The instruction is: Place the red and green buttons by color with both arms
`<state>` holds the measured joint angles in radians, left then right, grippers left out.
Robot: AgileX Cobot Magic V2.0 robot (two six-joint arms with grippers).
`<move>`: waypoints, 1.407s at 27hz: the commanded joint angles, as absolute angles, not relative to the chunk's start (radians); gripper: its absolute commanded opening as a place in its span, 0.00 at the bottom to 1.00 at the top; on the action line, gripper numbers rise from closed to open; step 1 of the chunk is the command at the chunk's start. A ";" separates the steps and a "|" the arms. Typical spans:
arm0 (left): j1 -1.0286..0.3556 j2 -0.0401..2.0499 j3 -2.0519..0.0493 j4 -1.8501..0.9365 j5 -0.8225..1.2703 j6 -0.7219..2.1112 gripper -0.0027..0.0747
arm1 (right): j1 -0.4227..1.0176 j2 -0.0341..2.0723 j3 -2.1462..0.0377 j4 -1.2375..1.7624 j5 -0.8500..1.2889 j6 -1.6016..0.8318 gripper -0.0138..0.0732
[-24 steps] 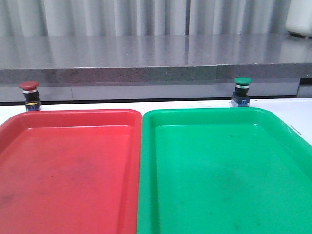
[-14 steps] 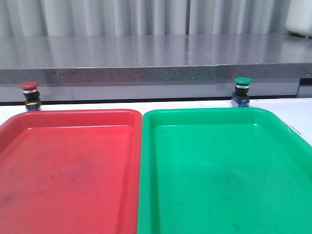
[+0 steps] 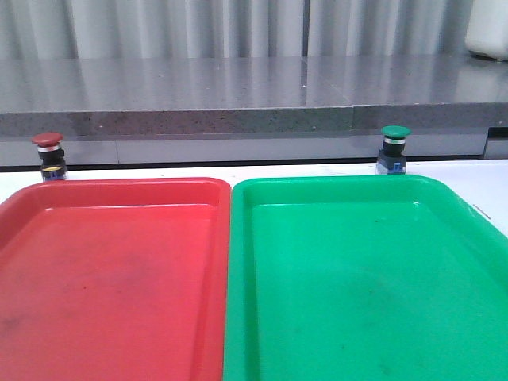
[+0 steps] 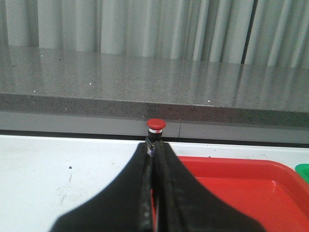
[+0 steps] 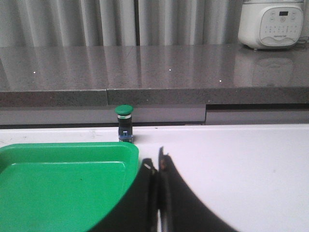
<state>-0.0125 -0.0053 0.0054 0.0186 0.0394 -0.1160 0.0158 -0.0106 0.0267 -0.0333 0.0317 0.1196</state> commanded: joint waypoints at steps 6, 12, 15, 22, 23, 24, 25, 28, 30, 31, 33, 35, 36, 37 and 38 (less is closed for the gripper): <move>-0.020 -0.018 -0.168 0.018 0.021 -0.124 0.01 | 0.012 -0.026 -0.182 -0.048 0.083 0.120 0.03; -0.020 0.069 -0.466 0.018 0.222 -0.124 0.01 | 0.012 0.070 -0.443 -0.054 0.270 0.118 0.03; -0.020 0.178 -0.614 0.018 0.334 -0.124 0.01 | 0.012 0.171 -0.569 -0.054 0.382 0.093 0.03; -0.020 0.423 -0.768 0.018 0.485 -0.122 0.01 | 0.012 0.406 -0.708 -0.054 0.563 0.051 0.03; -0.020 0.448 -0.768 0.018 0.495 -0.122 0.01 | 0.012 0.426 -0.705 -0.054 0.569 0.051 0.03; -0.020 0.472 -0.768 0.018 0.502 -0.122 0.01 | 0.012 0.449 -0.702 -0.054 0.580 0.051 0.03; -0.020 0.490 -0.768 0.018 0.507 -0.122 0.01 | 0.012 0.472 -0.702 -0.054 0.591 0.051 0.03; -0.020 0.549 -0.768 0.018 0.509 -0.122 0.01 | 0.012 0.526 -0.702 -0.054 0.597 0.051 0.03; -0.020 0.585 -0.768 0.013 0.509 -0.122 0.01 | 0.012 0.562 -0.702 -0.054 0.597 0.051 0.03; -0.020 0.605 -0.768 0.011 0.509 -0.122 0.01 | 0.012 0.576 -0.702 -0.054 0.597 0.051 0.03; -0.020 0.641 -0.768 0.011 0.522 -0.122 0.01 | 0.012 0.601 -0.702 -0.054 0.597 0.051 0.03; -0.020 0.683 -0.768 0.014 0.531 -0.122 0.01 | 0.012 0.620 -0.702 -0.054 0.596 0.051 0.04; -0.020 0.702 -0.768 0.017 0.531 -0.122 0.01 | 0.012 0.625 -0.702 -0.054 0.595 0.051 0.04; -0.020 0.720 -0.768 0.016 0.531 -0.122 0.01 | 0.012 0.632 -0.702 -0.054 0.594 0.051 0.04; -0.020 0.744 -0.768 0.018 0.531 -0.122 0.01 | 0.012 0.639 -0.702 -0.054 0.594 0.051 0.05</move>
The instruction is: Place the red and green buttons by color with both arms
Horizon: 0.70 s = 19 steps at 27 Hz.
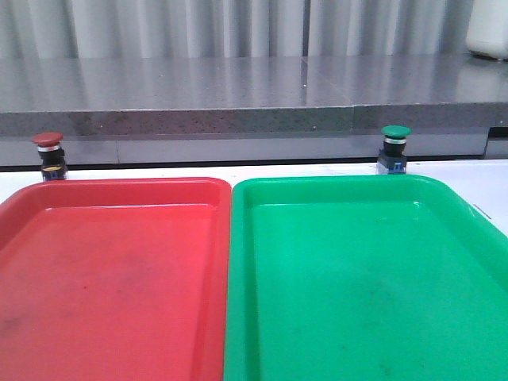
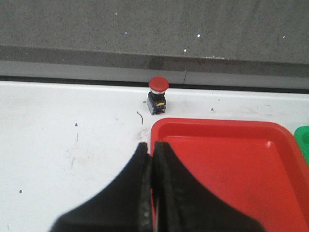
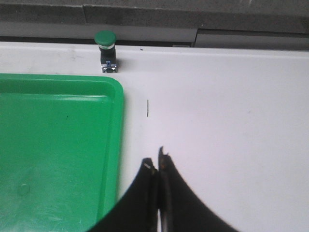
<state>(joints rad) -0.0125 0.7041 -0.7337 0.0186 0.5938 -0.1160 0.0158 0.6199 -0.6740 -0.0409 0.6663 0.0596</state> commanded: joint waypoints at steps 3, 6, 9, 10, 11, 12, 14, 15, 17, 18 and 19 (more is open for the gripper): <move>-0.020 0.808 -0.768 0.019 0.524 -0.115 0.13 | 0.012 0.650 -0.702 -0.054 0.593 0.051 0.23; -0.020 0.857 -0.768 0.019 0.501 -0.116 0.39 | 0.012 0.656 -0.702 -0.054 0.591 0.051 0.50; -0.020 0.906 -0.768 0.019 0.461 -0.116 0.63 | 0.012 0.658 -0.702 -0.054 0.589 0.051 0.68; -0.020 0.926 -0.771 0.019 0.450 -0.116 0.67 | 0.012 0.658 -0.702 -0.054 0.588 0.051 0.70; -0.020 0.943 -0.775 0.019 0.441 -0.116 0.68 | 0.012 0.658 -0.702 -0.054 0.588 0.051 0.70; -0.020 0.967 -0.786 0.019 0.439 -0.116 0.68 | 0.012 0.658 -0.702 -0.054 0.589 0.051 0.70; -0.020 1.020 -0.818 0.019 0.439 -0.116 0.68 | 0.012 0.658 -0.702 -0.054 0.589 0.051 0.70; -0.020 1.048 -0.837 0.019 0.439 -0.116 0.68 | 0.012 0.658 -0.702 -0.054 0.589 0.051 0.70; -0.020 1.124 -0.884 0.019 0.439 -0.116 0.68 | 0.012 0.658 -0.702 -0.054 0.589 0.051 0.70; -0.020 1.158 -0.907 0.019 0.439 -0.116 0.68 | 0.012 0.658 -0.702 -0.054 0.589 0.051 0.70; -0.020 1.193 -0.935 0.019 0.439 -0.115 0.68 | 0.012 0.658 -0.702 -0.054 0.589 0.051 0.70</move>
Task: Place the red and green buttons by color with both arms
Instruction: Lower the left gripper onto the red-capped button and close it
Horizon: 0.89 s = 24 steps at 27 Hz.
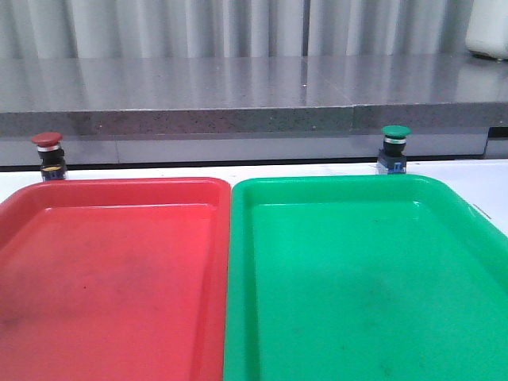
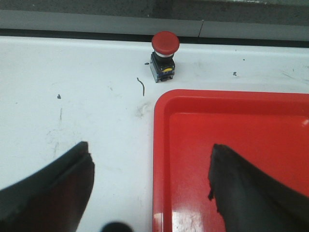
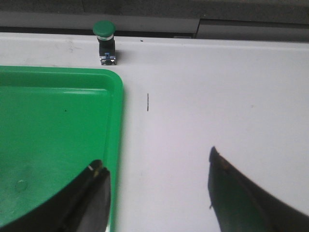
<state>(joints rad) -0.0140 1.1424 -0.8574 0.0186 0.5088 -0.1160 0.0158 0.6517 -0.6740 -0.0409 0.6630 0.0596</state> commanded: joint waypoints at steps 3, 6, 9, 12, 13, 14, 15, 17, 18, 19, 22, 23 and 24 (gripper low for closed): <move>-0.025 1.308 -1.010 0.019 0.439 -0.115 0.68 | 0.012 0.658 -0.702 -0.054 0.589 0.051 0.70; -0.025 1.425 -1.085 0.019 0.441 -0.113 0.68 | 0.012 0.658 -0.702 -0.054 0.589 0.051 0.70; -0.025 1.540 -1.158 0.019 0.443 -0.111 0.71 | 0.012 0.658 -0.702 -0.054 0.589 0.051 0.70; -0.025 1.642 -1.242 0.019 0.443 -0.111 0.73 | 0.012 0.658 -0.702 -0.054 0.589 0.051 0.70; -0.025 1.676 -1.268 0.017 0.445 -0.111 0.73 | 0.012 0.658 -0.702 -0.054 0.589 0.051 0.70; -0.025 1.703 -1.293 0.015 0.445 -0.111 0.73 | 0.012 0.658 -0.702 -0.054 0.589 0.051 0.70; -0.025 1.729 -1.321 0.007 0.445 -0.111 0.73 | 0.012 0.658 -0.702 -0.054 0.589 0.051 0.70; -0.025 1.781 -1.369 0.000 0.448 -0.111 0.73 | 0.012 0.658 -0.702 -0.054 0.589 0.051 0.70; -0.025 1.806 -1.392 0.000 0.448 -0.111 0.73 | 0.012 0.658 -0.702 -0.054 0.589 0.051 0.70; -0.025 1.829 -1.414 0.000 0.448 -0.111 0.73 | 0.012 0.658 -0.702 -0.054 0.589 0.051 0.70; -0.025 1.897 -1.480 -0.008 0.450 -0.111 0.73 | 0.012 0.658 -0.702 -0.054 0.589 0.051 0.70; -0.025 1.914 -1.497 -0.011 0.450 -0.111 0.73 | 0.012 0.658 -0.702 -0.054 0.589 0.051 0.70; -0.025 1.931 -1.512 -0.020 0.446 -0.111 0.73 | 0.012 0.658 -0.702 -0.054 0.589 0.051 0.70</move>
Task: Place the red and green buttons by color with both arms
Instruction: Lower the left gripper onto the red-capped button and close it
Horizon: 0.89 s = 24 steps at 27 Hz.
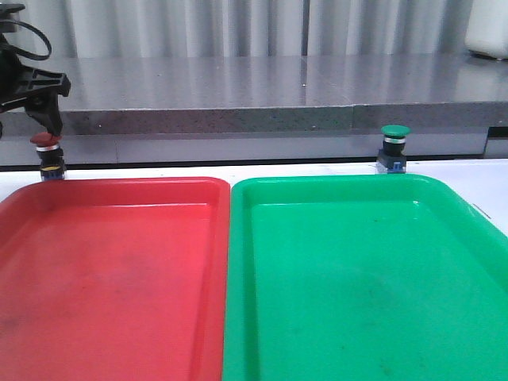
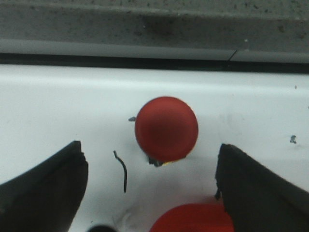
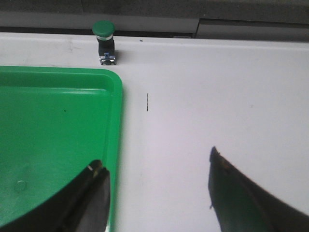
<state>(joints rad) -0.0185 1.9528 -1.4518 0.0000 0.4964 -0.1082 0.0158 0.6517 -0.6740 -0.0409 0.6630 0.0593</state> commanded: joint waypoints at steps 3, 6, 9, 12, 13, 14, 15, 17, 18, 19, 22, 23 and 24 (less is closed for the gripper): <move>-0.025 1.981 -1.557 -0.052 0.437 -0.111 0.73 | 0.012 0.658 -0.702 -0.054 0.589 0.051 0.70; -0.025 2.007 -1.579 -0.065 0.423 -0.111 0.73 | 0.012 0.658 -0.702 -0.054 0.589 0.051 0.70; -0.025 2.015 -1.586 -0.064 0.423 -0.111 0.68 | 0.012 0.658 -0.702 -0.054 0.588 0.051 0.70; -0.025 2.015 -1.586 -0.064 0.424 -0.111 0.54 | 0.012 0.658 -0.702 -0.054 0.588 0.051 0.70; -0.025 2.015 -1.586 -0.064 0.427 -0.111 0.50 | 0.012 0.658 -0.702 -0.054 0.588 0.051 0.70; -0.025 2.015 -1.588 -0.064 0.427 -0.111 0.46 | 0.012 0.658 -0.702 -0.054 0.588 0.051 0.70; -0.025 2.015 -1.588 -0.064 0.431 -0.111 0.43 | 0.012 0.658 -0.702 -0.054 0.588 0.051 0.70; -0.025 2.011 -1.592 -0.066 0.444 -0.111 0.38 | 0.012 0.658 -0.702 -0.054 0.588 0.051 0.70; -0.025 2.006 -1.599 -0.066 0.458 -0.111 0.37 | 0.012 0.658 -0.702 -0.054 0.588 0.051 0.70; -0.025 1.998 -1.608 -0.066 0.477 -0.111 0.36 | 0.012 0.658 -0.702 -0.054 0.588 0.051 0.70; -0.025 1.953 -1.618 -0.068 0.528 -0.111 0.35 | 0.012 0.658 -0.702 -0.054 0.588 0.051 0.70; -0.025 1.933 -1.618 -0.068 0.543 -0.111 0.35 | 0.012 0.658 -0.702 -0.054 0.588 0.051 0.70; -0.025 1.907 -1.618 -0.068 0.563 -0.111 0.35 | 0.012 0.658 -0.702 -0.054 0.588 0.051 0.70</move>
<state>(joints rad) -0.0185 2.0266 -1.5783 -0.0566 0.5726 -0.1082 0.0158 0.6517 -0.6740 -0.0409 0.6624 0.0593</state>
